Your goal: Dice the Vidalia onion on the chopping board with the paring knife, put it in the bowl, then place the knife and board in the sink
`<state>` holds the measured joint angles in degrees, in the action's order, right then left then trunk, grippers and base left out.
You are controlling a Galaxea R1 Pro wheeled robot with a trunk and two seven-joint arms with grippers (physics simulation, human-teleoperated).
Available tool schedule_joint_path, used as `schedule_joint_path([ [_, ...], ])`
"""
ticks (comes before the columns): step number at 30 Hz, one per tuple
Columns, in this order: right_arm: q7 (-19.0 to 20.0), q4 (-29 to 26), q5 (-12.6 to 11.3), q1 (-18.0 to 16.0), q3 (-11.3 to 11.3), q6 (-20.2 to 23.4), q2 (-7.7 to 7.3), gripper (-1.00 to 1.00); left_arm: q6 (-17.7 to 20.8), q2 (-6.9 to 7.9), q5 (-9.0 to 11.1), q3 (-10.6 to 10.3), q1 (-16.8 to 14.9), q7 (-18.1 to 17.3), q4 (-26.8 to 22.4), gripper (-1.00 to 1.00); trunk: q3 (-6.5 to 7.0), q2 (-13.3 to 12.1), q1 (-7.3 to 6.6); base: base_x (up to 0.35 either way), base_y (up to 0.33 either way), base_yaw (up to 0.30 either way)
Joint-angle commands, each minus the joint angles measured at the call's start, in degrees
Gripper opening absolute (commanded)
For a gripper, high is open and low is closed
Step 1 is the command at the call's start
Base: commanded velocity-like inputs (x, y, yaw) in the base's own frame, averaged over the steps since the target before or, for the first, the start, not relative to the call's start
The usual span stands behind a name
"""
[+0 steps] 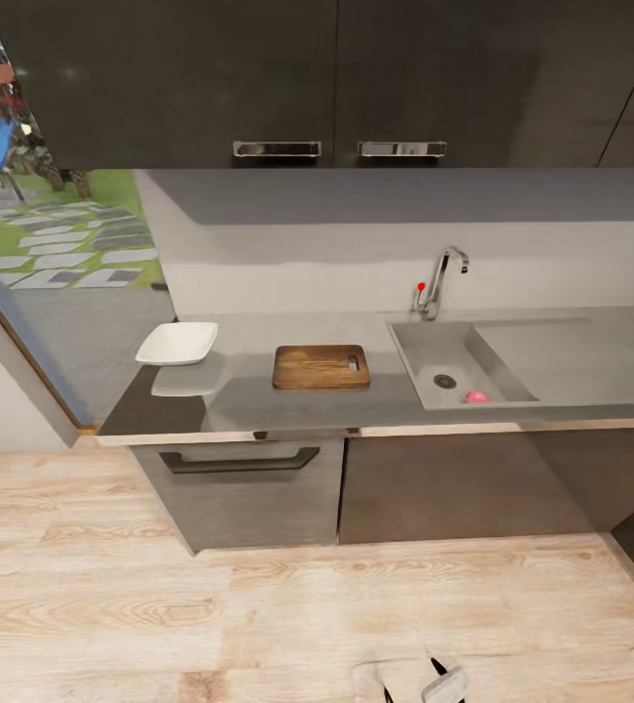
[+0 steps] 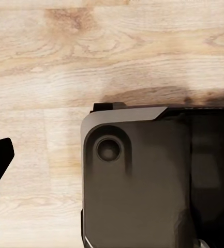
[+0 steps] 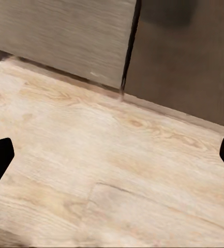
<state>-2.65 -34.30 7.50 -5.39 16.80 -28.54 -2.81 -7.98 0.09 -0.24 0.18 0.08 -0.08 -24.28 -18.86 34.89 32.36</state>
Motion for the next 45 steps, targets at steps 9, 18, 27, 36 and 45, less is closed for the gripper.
schedule_joint_path([
  [9, -5.4, 5.1, -9.2, 0.5, -0.1, -0.8, 0.28, 1.00, -0.1, 0.07, 0.3, 0.1, 0.0, 0.0, 0.1, 1.00, -0.06, 0.1, 0.02, 0.000, 0.000, 0.000],
  [18, -5.7, 6.7, -16.2, 0.6, -0.1, -0.7, 0.13, 1.00, 0.0, -0.01, 0.4, 0.1, 0.0, 0.0, 0.0, 1.00, -0.06, 0.1, 0.02, 0.000, 0.000, 0.000],
  [27, -5.7, 11.2, -16.5, 0.6, 0.2, -0.6, 0.14, 1.00, 0.0, -0.12, 0.4, 0.1, 0.0, -0.1, 0.1, 1.00, -0.06, 0.1, 0.02, 0.000, 0.000, 0.000],
  [36, -5.6, 15.3, -16.5, 0.6, 0.3, -0.9, 0.12, 1.00, 0.0, -0.17, 0.4, 0.0, 0.0, -0.1, 0.1, 1.00, -0.06, 0.1, 0.02, 0.000, 0.000, 0.000],
  [45, -5.6, 15.6, -16.5, 0.6, 0.2, -0.9, 0.03, 1.00, 0.0, -0.18, 0.4, 0.0, 0.0, -0.2, 0.1, 1.00, -0.06, 0.1, 0.02, 0.000, 0.000, 0.000],
])
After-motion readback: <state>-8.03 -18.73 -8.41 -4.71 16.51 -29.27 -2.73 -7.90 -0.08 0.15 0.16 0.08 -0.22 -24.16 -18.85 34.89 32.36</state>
